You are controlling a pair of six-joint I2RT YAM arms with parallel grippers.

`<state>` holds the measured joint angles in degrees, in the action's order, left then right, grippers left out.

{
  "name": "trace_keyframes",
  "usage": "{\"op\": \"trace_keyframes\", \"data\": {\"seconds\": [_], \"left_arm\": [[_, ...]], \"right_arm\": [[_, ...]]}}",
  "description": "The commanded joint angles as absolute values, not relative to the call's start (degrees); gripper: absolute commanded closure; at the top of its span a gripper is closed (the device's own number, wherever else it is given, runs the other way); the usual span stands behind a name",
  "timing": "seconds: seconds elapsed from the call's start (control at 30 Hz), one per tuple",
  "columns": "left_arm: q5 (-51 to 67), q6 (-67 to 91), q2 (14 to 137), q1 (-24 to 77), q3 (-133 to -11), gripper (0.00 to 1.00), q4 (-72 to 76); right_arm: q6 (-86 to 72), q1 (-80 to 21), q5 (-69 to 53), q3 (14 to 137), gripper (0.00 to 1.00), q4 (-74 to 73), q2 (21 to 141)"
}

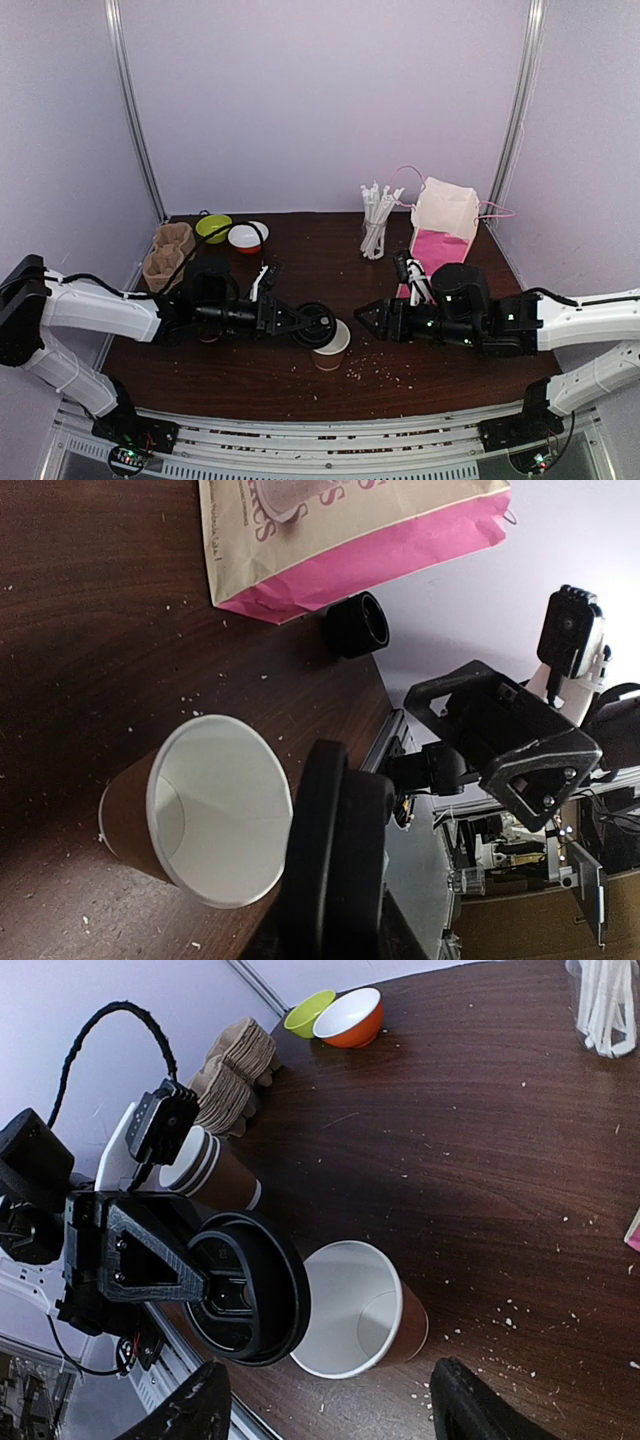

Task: Pack the takeout coffee

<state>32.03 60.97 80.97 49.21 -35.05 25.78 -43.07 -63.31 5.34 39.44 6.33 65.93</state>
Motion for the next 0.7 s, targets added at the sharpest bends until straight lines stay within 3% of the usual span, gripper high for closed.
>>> {"op": "trace_keyframes", "data": {"seconds": [0.0, 0.67], "left_arm": [[33.75, 63.40, 83.34, 49.72, -37.06, 0.79, 29.51], [35.17, 66.22, 92.57, 50.45, -42.12, 0.79, 31.50]], "right_arm": [[-49.09, -63.64, 7.99, 37.41, 0.30, 11.02, 67.30], [-55.70, -63.34, 6.22, 36.11, 0.28, 16.74, 74.70]]}}
